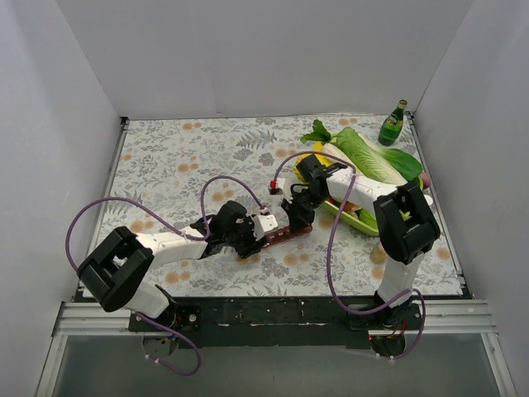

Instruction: Sort the pills into containers

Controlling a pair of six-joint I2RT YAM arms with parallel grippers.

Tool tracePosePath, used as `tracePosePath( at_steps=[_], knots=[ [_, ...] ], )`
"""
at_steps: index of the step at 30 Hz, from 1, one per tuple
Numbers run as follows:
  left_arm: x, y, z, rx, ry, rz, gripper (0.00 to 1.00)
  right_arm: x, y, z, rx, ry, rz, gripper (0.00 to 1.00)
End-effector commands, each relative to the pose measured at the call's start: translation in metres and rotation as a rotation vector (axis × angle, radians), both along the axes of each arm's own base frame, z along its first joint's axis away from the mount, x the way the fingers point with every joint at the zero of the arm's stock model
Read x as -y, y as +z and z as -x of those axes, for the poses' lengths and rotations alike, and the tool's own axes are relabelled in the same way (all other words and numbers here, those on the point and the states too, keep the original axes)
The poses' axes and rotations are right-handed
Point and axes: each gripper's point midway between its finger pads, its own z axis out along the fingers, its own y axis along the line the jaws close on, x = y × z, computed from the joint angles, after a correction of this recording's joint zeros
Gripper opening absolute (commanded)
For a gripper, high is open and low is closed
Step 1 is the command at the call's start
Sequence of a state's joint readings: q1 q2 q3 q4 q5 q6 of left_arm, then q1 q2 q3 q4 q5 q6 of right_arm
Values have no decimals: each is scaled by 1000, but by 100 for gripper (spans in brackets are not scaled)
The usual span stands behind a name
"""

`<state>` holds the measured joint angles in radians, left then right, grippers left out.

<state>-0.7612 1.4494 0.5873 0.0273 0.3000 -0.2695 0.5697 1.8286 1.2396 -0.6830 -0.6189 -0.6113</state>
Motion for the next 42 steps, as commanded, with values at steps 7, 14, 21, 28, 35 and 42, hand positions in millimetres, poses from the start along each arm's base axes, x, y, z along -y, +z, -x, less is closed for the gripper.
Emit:
tracePosePath(
  at_steps=[7,14,21,28,35,42],
  knots=[
    [-9,-15,12,-90,12,-53,17,10,-28,11,15,-5,96,1],
    [-10,-16,14,-97,13,-57,17,0,-5,12,21,44,24,1],
    [-11,-17,14,-101,13,-60,17,-12,45,21,27,152,-107,1],
    [-11,-19,15,-112,15,-66,17,-14,43,-7,127,74,-65,1],
    [-11,-22,16,-128,15,-73,17,1,-9,-4,68,22,57,1],
    [-11,-24,16,-134,14,-81,17,5,-22,-1,40,20,89,1]
  ],
)
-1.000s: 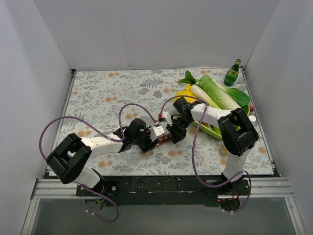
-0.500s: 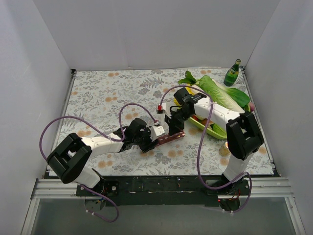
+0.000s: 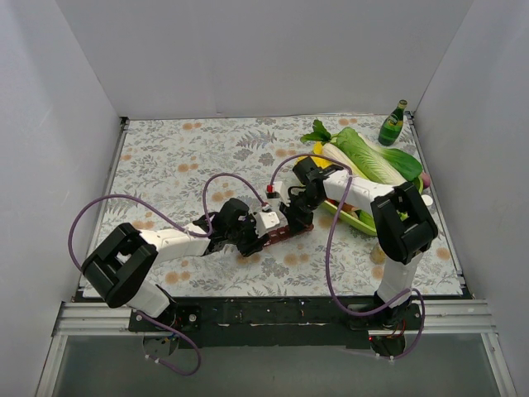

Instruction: Sort the pills into containers

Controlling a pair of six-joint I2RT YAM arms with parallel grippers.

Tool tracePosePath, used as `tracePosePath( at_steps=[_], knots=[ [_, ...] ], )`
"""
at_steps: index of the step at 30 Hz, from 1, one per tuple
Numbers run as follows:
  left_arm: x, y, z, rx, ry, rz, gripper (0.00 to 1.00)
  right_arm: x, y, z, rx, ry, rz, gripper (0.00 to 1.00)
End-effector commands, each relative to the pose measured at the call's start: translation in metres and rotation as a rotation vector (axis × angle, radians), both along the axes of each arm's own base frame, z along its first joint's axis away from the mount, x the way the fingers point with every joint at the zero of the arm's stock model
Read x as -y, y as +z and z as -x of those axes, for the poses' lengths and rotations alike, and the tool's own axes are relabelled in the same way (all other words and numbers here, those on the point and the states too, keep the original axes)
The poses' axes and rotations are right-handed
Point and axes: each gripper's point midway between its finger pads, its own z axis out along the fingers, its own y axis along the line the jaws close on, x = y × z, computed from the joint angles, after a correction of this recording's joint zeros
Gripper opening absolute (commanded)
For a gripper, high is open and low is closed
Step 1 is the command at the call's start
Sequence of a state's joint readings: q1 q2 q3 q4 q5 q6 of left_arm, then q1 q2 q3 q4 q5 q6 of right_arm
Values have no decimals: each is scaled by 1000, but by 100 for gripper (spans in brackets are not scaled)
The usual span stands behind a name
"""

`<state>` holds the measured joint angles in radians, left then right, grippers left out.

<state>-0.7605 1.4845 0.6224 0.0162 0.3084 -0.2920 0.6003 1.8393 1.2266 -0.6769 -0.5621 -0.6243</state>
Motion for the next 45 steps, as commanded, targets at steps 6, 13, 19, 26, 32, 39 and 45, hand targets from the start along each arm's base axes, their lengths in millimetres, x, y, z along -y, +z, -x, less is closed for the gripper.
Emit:
tracePosePath(
  at_steps=[6,13,19,26,32,39,45],
  knots=[
    [-18,-21,19,-99,7,-80,27,-9,29,-12,57,23,-60,1],
    [-17,-16,19,-87,4,-67,57,-35,53,7,-70,57,-195,1],
    [-18,-7,19,-58,3,-43,75,-44,49,9,-133,52,-210,1],
    [-19,9,17,-18,19,-10,79,-54,46,20,-173,76,-217,1],
    [-18,2,17,-38,22,-27,74,-54,22,17,-196,47,-154,1],
    [-13,-4,17,-69,9,-32,63,-46,-13,10,-210,-12,-46,1],
    [-13,-4,15,-62,15,-31,62,-50,0,11,-219,10,-79,1]
  ],
)
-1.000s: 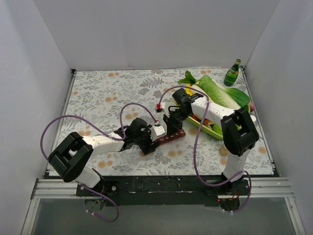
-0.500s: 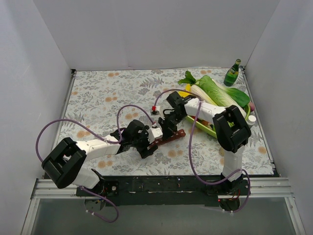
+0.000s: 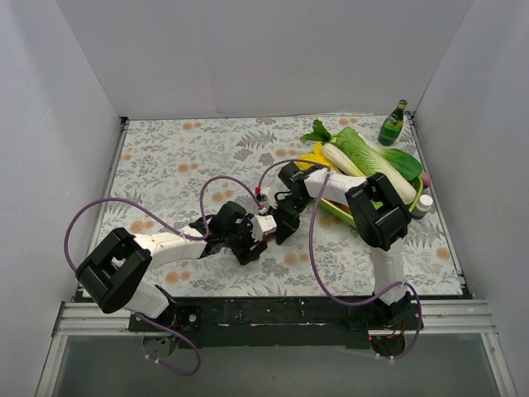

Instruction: Sort the pills into containers

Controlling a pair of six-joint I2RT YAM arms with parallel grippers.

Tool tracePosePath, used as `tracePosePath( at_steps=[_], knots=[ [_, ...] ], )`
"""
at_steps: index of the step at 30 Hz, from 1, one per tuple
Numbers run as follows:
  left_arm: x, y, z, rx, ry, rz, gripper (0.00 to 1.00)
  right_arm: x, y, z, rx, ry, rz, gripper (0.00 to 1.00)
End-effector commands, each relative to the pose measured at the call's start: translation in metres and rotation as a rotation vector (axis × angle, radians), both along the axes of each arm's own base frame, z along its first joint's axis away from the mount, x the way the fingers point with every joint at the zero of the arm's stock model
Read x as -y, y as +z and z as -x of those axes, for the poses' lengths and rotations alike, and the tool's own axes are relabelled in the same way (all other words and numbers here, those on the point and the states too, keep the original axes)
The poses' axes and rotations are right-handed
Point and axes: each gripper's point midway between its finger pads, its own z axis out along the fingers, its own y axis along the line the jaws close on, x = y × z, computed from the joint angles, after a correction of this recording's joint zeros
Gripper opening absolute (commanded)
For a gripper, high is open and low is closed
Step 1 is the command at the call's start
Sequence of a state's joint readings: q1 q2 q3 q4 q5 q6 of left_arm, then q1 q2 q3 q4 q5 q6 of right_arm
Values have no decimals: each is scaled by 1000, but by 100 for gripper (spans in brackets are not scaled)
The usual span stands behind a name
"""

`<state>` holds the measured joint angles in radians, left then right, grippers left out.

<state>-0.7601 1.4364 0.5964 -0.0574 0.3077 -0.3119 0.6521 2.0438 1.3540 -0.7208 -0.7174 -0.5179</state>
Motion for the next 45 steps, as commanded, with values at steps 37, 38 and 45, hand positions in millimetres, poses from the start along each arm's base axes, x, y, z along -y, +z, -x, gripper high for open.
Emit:
tracePosePath(
  at_steps=[37,38,45],
  knots=[
    [-55,282,-25,57,658,736,98,147,338,-120,917,-985,-432,98],
    [-57,283,-24,62,657,737,98,153,346,-115,944,-1006,-435,98],
    [-58,285,-19,66,644,739,98,180,349,-112,1018,-1098,-377,98]
  ],
)
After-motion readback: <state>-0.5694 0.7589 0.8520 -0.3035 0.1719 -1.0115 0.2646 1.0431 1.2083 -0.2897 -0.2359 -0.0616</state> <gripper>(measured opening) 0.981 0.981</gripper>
